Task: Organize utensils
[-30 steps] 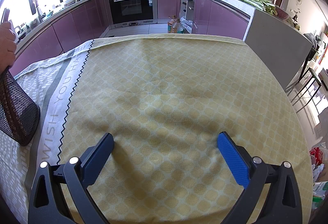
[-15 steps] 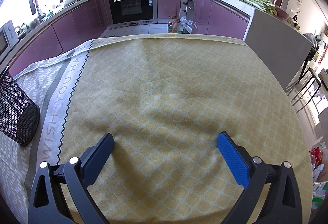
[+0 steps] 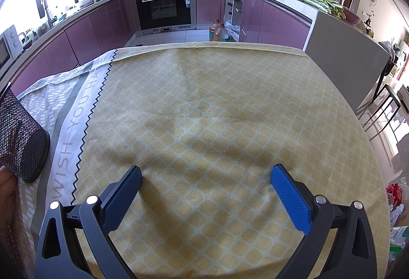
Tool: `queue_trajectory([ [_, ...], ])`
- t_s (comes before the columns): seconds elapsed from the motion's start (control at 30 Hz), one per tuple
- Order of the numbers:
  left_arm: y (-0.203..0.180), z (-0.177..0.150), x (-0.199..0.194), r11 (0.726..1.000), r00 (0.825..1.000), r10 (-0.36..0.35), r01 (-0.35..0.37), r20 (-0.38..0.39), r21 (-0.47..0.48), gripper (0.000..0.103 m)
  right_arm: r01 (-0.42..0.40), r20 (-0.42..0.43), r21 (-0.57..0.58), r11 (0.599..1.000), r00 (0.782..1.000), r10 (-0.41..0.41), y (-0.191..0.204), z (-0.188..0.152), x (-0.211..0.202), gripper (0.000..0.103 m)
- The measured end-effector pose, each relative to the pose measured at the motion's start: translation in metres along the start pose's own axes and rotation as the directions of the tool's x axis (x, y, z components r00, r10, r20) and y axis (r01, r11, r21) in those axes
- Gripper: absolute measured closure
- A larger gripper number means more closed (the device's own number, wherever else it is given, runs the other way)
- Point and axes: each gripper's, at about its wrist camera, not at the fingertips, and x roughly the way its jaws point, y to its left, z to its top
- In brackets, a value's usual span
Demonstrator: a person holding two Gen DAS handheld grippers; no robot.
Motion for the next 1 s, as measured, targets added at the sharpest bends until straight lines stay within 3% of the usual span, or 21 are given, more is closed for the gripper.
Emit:
queue_trajectory([
  [0.63, -0.003, 0.001, -0.004, 1.000, 1.000, -0.024, 0.024, 0.012, 0.000, 0.006, -0.002, 0.001, -0.003, 1.000, 1.000, 0.002, -0.001, 0.001, 0.001, 0.005],
  [0.9, -0.016, -0.004, -0.036, 0.996, 0.986, -0.084, 0.083, 0.142, 0.012, 0.006, 0.027, -0.004, 0.054, 0.998, 1.000, -0.026, -0.004, 0.006, 0.003, 0.005],
  [1.0, -0.023, -0.006, -0.055, 0.996, 0.973, -0.090, 0.090, 0.212, 0.010, 0.006, -0.019, 0.092, 0.043, 0.999, 0.996, 0.015, 0.019, 0.000, -0.026, 0.007],
])
